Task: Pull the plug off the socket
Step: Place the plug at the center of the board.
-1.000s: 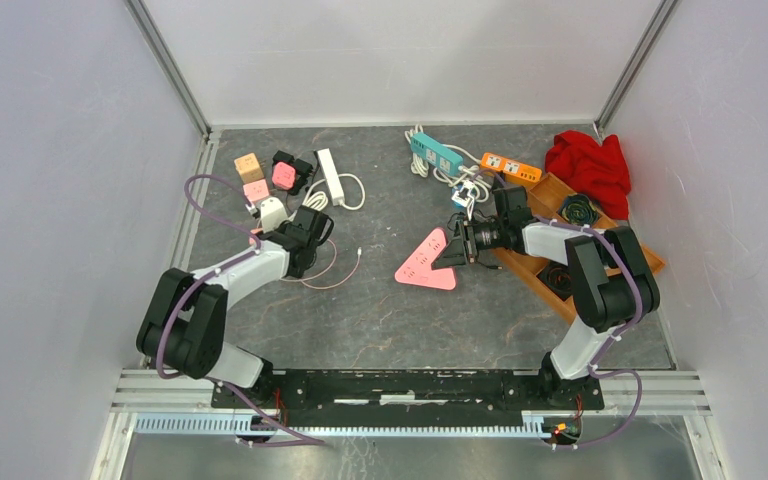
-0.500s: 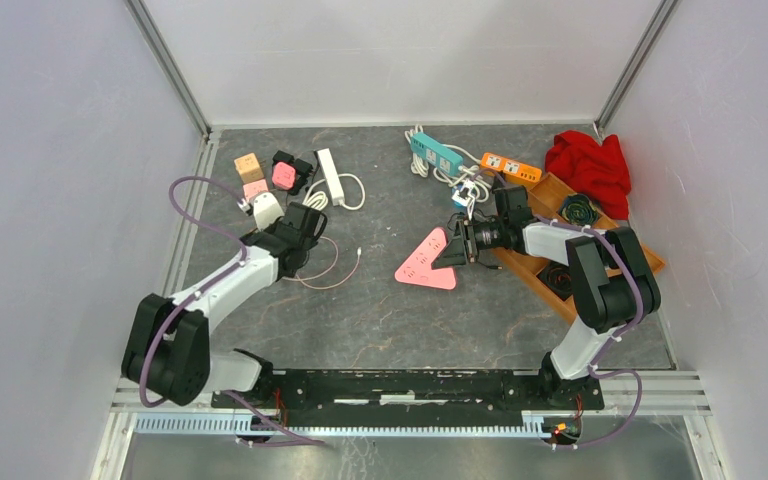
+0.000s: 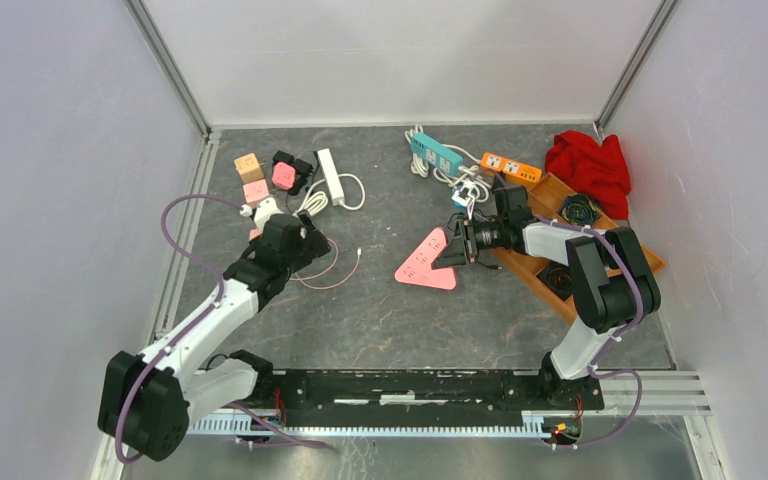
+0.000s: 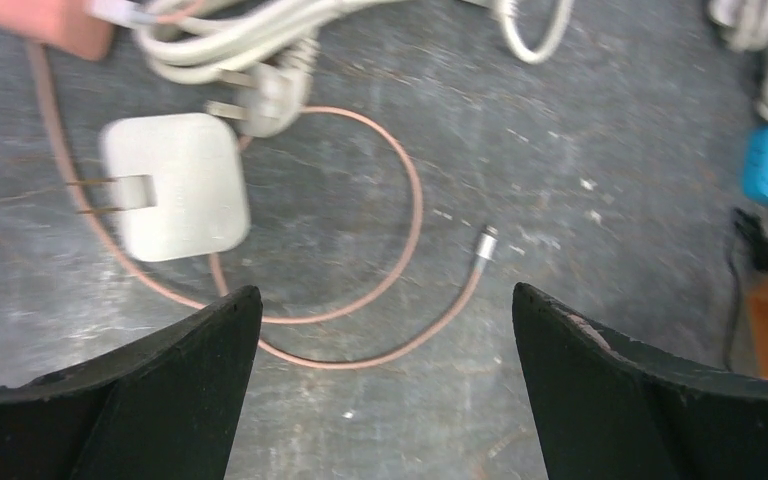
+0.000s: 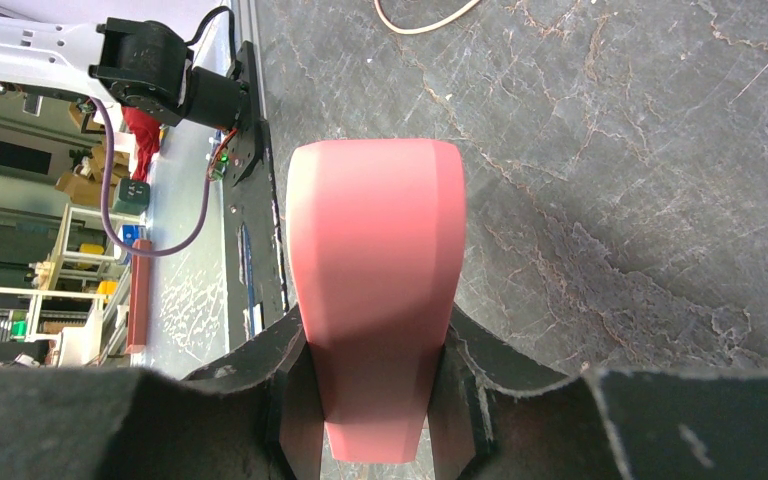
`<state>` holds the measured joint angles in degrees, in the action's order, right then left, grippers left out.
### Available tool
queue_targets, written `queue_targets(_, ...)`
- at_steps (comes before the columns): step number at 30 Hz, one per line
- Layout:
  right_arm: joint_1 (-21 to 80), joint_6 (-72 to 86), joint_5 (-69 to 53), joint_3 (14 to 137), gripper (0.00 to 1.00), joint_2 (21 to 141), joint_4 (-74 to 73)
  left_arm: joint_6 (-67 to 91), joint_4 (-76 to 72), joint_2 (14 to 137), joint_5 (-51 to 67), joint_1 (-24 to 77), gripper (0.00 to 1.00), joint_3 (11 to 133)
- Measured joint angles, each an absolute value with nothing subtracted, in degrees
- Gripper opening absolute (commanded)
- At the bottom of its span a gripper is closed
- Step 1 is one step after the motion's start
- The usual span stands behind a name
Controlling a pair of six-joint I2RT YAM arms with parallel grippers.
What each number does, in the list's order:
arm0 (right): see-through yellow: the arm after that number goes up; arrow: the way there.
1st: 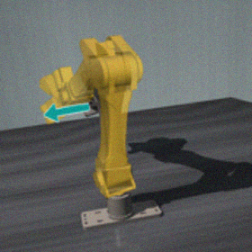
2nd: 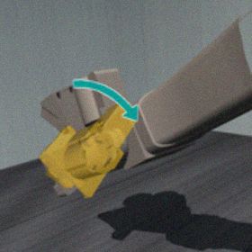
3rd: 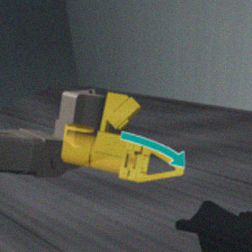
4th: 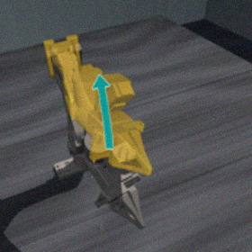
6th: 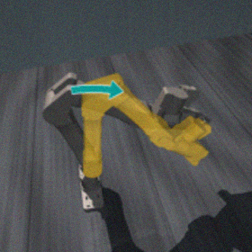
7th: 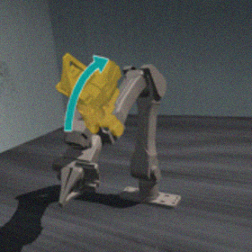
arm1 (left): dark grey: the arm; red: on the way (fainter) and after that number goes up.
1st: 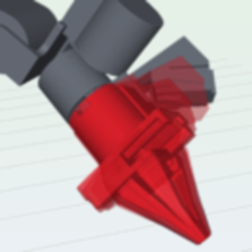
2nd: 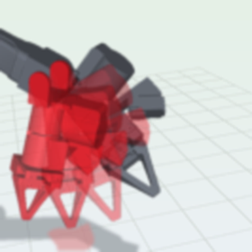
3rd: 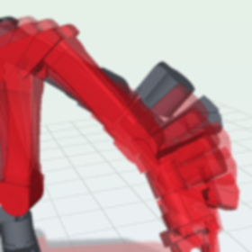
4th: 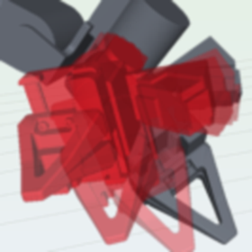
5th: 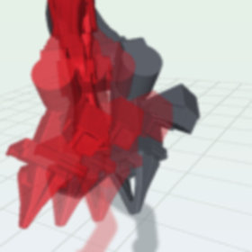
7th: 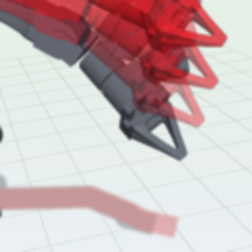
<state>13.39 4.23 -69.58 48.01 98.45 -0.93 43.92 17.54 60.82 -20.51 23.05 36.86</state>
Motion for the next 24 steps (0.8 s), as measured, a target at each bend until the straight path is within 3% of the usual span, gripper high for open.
queue_targets(12, 13.39, 4.23, -69.67, 48.01, 0.00, 98.39, -0.93, 40.62, 2.90, 56.27, 2.92, 23.05, 1.00, 30.57)
queue_targets(24, 13.39, 4.19, -72.03, 48.01, 0.00, 97.34, -0.89, 40.21, -22.76, 62.26, 24.38, 27.86, 1.00, 22.70)
